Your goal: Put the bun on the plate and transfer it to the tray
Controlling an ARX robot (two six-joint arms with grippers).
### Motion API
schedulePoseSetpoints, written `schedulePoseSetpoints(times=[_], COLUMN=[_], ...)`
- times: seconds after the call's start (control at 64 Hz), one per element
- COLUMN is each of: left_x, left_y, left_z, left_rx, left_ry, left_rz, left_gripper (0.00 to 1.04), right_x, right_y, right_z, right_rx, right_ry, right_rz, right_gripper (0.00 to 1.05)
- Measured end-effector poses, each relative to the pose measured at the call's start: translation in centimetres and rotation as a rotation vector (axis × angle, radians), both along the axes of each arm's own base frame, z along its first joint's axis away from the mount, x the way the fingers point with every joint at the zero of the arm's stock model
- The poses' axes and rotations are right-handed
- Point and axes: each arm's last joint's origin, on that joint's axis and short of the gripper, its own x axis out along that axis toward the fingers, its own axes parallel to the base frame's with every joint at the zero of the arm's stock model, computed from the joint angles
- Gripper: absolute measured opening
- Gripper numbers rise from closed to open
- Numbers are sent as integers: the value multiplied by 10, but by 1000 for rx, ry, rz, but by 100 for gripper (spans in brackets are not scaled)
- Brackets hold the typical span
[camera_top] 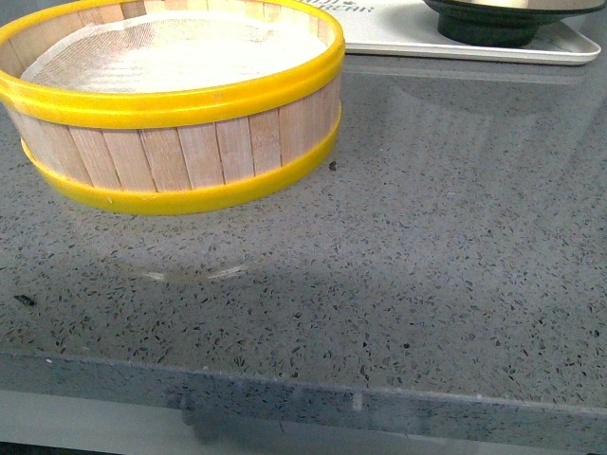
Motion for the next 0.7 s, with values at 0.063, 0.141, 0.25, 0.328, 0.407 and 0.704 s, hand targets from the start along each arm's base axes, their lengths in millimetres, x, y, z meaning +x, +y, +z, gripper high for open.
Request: schedulePoseSetpoints(times=[0.063,0.141,0.25,0.328,0.407,0.704], left_x=[0,0,0,0,0,0], left_y=[0,0,0,0,0,0], left_z=[0,0,0,0,0,0], left_rx=[0,0,0,0,0,0], left_ry=[0,0,0,0,0,0], left_rz=[0,0,0,0,0,0], left_gripper=[98,98,98,98,98,98], right_x=[0,0,0,0,0,0], right_y=[0,0,0,0,0,0], right_z=[0,0,0,0,0,0], right_rx=[0,0,0,-1,0,0], right_ry=[0,0,0,0,0,0], right_rz=[0,0,0,0,0,0], right_gripper=[2,2,2,3,15,70])
